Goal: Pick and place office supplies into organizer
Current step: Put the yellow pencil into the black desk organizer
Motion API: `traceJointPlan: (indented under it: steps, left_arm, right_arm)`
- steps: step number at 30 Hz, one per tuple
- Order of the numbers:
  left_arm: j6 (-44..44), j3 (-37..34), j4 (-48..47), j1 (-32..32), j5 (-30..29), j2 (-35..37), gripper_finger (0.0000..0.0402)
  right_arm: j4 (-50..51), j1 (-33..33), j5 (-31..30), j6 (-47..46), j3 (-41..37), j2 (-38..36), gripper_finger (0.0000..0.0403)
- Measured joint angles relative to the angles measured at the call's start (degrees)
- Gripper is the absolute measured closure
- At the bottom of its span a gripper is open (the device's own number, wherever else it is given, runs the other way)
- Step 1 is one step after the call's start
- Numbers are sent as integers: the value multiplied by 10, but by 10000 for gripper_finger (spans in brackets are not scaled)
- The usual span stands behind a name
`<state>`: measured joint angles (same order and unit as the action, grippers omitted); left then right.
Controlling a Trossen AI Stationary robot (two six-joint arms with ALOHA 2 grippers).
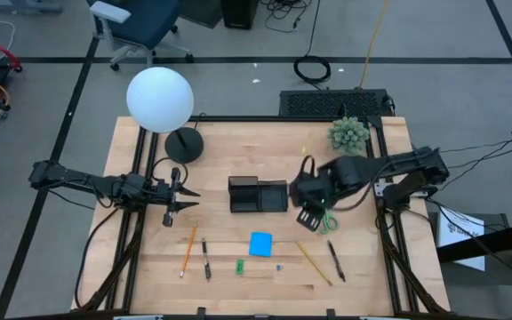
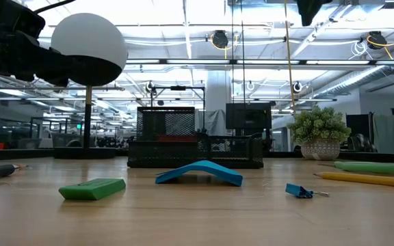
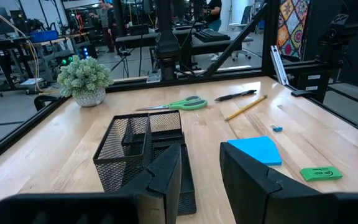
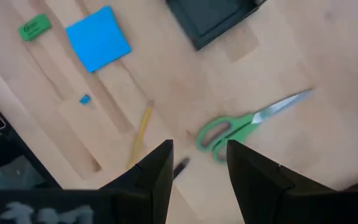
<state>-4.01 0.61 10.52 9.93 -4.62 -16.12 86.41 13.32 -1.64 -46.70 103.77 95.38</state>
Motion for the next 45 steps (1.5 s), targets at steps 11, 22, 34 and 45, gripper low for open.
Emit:
traceJointPlan:
  steps: [11, 22, 34, 45]
  left_arm:
    - [0, 0, 0, 0, 0, 0, 286]
    - [0, 0, 0, 0, 0, 0, 286]
    - [0, 0, 0, 0, 0, 0, 286]
    - [0, 0, 0, 0, 0, 0, 286]
  right_arm:
    - [-21, 48, -28, -144, 0, 52, 264]
    - [-46, 86, -20, -259, -13, 55, 264]
    - [-187, 125, 79, -163, -122, 54, 264]
    - [-220, 145, 62, 0, -153, 54, 264]
